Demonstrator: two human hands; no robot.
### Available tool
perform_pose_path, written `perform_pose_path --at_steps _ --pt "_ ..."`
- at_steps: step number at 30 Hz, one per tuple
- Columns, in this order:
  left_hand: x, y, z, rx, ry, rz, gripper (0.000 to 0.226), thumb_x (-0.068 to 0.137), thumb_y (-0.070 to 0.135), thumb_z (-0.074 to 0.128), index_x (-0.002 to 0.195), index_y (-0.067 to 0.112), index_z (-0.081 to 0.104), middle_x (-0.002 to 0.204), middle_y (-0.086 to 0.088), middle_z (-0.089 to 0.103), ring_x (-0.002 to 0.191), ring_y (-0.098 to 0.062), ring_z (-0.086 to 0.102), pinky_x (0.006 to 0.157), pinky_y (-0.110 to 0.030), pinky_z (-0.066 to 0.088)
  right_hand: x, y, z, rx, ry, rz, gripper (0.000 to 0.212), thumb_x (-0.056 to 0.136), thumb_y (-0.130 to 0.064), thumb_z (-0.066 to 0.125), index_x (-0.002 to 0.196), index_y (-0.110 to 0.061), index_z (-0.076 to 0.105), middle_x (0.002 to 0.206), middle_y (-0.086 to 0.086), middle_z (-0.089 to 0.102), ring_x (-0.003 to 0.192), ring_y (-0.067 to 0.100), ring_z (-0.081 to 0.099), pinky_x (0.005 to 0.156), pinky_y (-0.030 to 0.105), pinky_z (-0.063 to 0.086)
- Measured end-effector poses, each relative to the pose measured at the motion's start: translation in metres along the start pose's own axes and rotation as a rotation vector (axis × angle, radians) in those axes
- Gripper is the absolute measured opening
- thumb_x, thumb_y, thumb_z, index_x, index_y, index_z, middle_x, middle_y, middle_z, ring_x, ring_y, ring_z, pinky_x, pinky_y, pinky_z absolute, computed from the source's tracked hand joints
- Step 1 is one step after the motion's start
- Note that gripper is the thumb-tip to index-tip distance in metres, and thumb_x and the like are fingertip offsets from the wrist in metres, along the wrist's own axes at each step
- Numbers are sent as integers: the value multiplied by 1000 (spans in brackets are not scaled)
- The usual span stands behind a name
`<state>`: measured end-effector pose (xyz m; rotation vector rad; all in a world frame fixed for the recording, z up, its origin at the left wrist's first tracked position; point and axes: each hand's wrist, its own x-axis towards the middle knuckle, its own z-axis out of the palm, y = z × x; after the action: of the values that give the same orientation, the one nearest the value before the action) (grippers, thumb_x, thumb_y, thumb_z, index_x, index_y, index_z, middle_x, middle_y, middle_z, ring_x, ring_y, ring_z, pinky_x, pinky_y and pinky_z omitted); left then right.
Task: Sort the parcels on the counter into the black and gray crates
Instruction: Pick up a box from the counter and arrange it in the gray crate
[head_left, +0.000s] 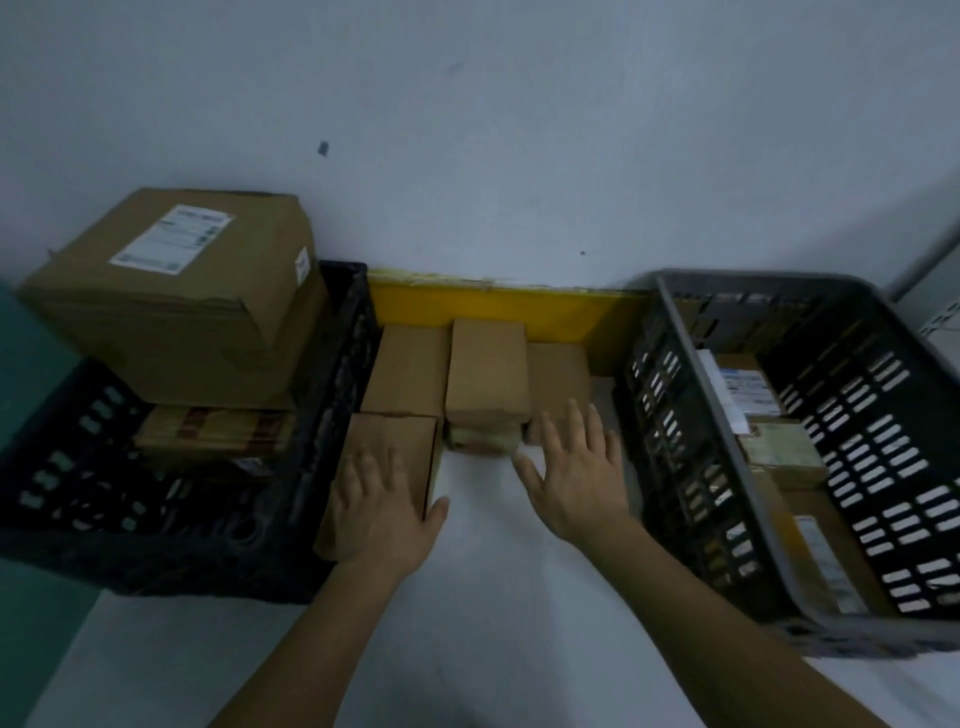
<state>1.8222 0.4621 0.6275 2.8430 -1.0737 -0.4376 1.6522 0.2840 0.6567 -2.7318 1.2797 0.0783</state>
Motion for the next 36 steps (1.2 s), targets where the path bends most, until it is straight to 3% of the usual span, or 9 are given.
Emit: perform_pose_path --at_steps 10,16,21,27,29,31,33,36 --pt "15 -24 30 -12 -250 -146 116 85 95 33 171 24 -1 174 -22 -17 160 -46 -20 128 -68 5 -21 -31 55 -4 -139 18 87 103 -78 4 174 -28 3 180 12 -10 166 36 -12 134 57 1" --pt "20 -11 27 -57 -241 -200 118 75 98 45 166 35 8 174 -13 -18 158 -52 -8 121 -72 24 -29 -26 69 32 -166 13 82 106 -75 13 174 -28 6 181 12 -5 167 35 -8 134 56 5" --pt "22 -13 23 -21 -255 -182 115 81 87 53 167 33 0 175 -12 -12 156 -52 4 122 -69 22 -24 -21 66 49 -185 7 81 107 -72 15 173 -26 8 181 13 -2 167 36 -6 134 56 8" --pt "3 -14 4 -123 -71 -117 110 78 83 57 166 33 12 174 -5 -2 157 -45 6 124 -64 21 -16 -31 67 168 -149 15 80 107 -72 20 173 -26 14 181 12 5 167 33 0 134 52 11" --pt "-5 -13 -8 -264 -2 -59 111 75 85 55 166 36 14 174 3 1 158 -37 10 124 -61 27 -15 -34 66 306 -125 20 79 108 -71 27 173 -27 19 180 10 13 167 30 7 134 47 15" --pt "-10 -9 -27 -571 13 5 110 72 84 55 166 38 21 173 12 10 156 -25 21 123 -55 35 -13 -38 59 532 -108 18 78 107 -69 37 172 -26 24 178 7 23 165 25 16 132 40 20" --pt "-13 -2 -46 -973 -64 36 102 72 78 61 164 42 32 169 12 31 148 -12 40 121 -47 41 -13 -40 49 776 -108 20 80 105 -71 44 170 -28 28 176 -2 29 162 16 23 127 30 22" --pt "-17 9 -57 -1604 -265 30 83 78 64 67 154 31 54 145 1 68 132 -22 66 114 -52 48 -19 -46 33 1060 -182 5 84 97 -78 51 169 -41 28 171 -15 36 154 11 39 124 33 35"
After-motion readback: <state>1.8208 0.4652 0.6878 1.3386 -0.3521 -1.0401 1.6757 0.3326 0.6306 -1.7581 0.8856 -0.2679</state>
